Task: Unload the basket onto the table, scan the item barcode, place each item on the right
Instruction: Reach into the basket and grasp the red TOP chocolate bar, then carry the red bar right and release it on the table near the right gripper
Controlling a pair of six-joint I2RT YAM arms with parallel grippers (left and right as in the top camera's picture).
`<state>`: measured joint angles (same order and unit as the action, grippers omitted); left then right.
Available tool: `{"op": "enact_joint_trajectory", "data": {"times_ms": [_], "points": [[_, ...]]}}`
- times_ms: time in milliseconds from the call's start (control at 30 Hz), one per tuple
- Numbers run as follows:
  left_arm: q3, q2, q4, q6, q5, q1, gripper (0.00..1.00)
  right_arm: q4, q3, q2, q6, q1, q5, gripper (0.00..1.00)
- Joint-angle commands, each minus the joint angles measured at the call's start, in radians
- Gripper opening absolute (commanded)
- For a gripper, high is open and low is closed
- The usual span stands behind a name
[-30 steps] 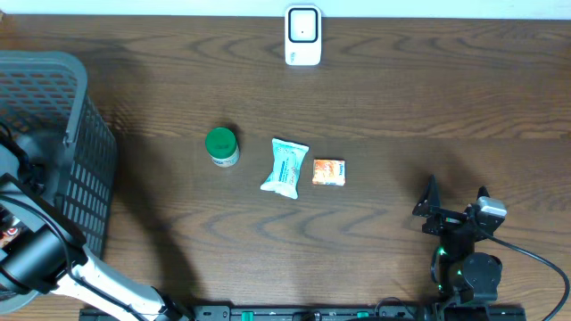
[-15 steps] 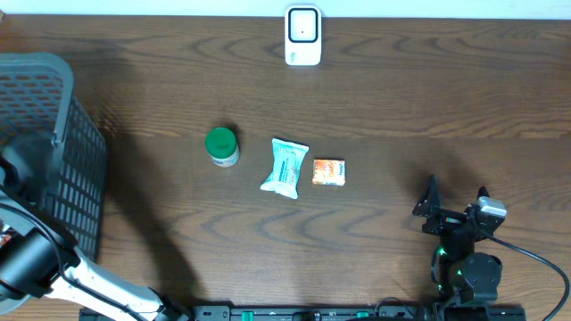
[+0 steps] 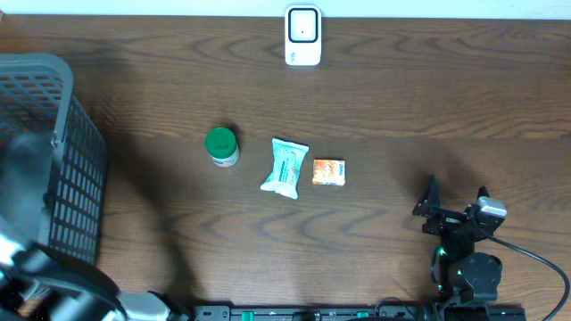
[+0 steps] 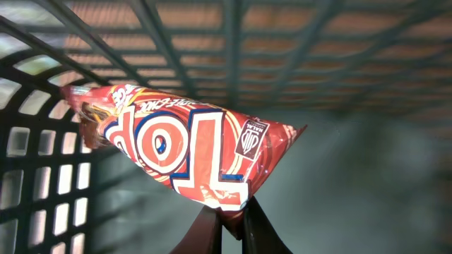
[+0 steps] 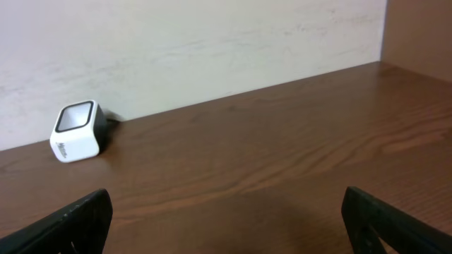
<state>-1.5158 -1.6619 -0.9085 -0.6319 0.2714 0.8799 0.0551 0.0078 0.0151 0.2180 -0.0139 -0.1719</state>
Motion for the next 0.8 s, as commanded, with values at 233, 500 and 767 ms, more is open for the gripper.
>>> {"op": "enact_joint_trajectory", "data": {"times_ms": [233,500,767], "points": [[-0.018,0.334,0.032,-0.025,-0.621,-0.011,0.07,0.002,-0.002,-0.002,-0.014,0.008,0.002,0.99],[-0.018,0.601,0.142,-0.012,-0.829,-0.338,0.07,0.002,-0.002,-0.002,-0.014,0.008,0.002,0.99],[-0.002,0.644,0.165,0.021,-0.863,-0.940,0.07,0.002,-0.002,-0.002,-0.014,0.008,0.002,0.99]]}}
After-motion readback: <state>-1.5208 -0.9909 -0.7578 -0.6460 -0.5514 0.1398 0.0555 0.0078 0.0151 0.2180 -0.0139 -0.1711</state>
